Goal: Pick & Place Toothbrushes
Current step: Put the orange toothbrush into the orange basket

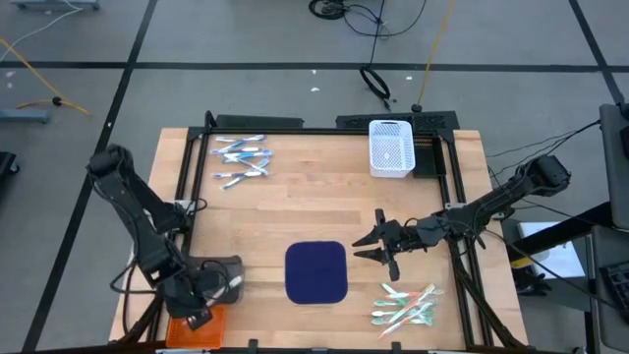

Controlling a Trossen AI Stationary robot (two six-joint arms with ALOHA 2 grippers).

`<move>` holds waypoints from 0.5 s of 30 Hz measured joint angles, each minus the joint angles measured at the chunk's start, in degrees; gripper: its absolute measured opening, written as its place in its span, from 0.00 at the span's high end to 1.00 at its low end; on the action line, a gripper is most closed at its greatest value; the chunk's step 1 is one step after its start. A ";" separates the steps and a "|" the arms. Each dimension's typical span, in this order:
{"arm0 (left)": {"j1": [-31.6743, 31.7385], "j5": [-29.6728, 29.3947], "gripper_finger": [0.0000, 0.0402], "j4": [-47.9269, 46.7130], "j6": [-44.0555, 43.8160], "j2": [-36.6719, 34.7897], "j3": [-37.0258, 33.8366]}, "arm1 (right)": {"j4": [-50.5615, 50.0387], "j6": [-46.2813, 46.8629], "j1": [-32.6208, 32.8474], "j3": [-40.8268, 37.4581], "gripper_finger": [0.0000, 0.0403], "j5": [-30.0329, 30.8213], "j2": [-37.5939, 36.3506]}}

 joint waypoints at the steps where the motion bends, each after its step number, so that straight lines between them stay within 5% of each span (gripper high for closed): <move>1: 0.00 1.03 0.96 0.22 -0.19 0.78 0.00 | 0.22 -0.03 0.00 0.00 0.74 -0.01 0.00; 15: -2.73 3.28 0.98 7.02 -1.35 5.82 0.02 | 0.92 -3.02 -0.07 0.00 0.74 -0.02 0.00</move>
